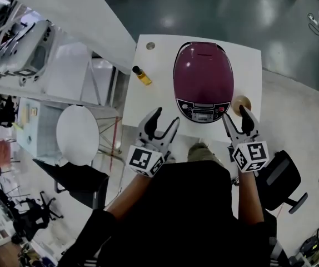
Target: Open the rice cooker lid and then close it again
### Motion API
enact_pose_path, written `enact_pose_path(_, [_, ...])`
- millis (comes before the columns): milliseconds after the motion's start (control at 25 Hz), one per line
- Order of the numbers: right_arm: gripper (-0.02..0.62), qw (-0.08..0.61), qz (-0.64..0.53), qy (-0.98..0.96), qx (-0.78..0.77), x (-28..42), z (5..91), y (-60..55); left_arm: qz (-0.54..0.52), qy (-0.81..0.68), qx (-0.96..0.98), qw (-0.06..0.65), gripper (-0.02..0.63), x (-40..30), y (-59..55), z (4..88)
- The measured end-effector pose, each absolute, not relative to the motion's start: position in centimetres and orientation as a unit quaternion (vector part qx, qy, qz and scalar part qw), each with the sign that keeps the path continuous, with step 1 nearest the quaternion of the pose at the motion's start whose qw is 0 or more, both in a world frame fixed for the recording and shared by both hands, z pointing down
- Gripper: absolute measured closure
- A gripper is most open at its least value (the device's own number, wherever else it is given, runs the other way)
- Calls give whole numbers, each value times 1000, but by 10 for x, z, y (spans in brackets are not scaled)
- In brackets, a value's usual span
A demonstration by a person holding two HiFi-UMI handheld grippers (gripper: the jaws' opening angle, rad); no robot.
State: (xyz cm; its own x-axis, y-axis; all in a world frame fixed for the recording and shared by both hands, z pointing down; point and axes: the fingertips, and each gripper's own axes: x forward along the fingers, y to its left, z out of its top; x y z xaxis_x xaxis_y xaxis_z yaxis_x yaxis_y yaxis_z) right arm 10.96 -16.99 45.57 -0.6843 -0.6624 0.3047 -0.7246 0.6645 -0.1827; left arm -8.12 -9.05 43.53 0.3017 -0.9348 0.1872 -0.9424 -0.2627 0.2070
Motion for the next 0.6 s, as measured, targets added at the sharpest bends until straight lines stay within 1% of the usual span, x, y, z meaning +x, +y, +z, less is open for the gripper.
enact_pose_path(600, [359, 117, 159, -932, 305, 99, 469, -213, 13, -635, 761, 129, 374, -66, -154, 435])
